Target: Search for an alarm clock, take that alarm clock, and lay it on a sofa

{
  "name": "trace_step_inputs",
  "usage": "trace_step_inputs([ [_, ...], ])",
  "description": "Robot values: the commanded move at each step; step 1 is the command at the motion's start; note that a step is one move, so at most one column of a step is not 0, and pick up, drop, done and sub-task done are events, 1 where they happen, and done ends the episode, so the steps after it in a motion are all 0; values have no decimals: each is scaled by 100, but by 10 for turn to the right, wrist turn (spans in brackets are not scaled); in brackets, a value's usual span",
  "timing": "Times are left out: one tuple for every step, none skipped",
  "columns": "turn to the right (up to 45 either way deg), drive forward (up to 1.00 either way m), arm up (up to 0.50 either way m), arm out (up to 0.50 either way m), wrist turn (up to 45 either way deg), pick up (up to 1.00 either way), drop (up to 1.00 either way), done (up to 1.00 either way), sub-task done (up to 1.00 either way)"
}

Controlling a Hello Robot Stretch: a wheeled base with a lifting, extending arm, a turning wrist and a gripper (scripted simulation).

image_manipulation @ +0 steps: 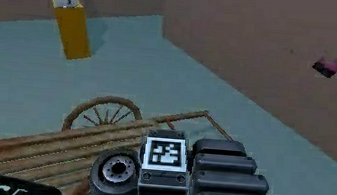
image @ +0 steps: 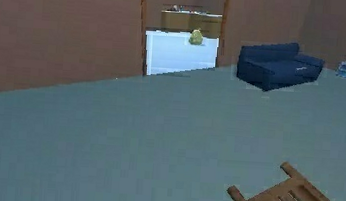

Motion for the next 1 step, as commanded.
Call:
trace_step_inputs([
  [0,100,0,0,0,0,0,0,0],
])
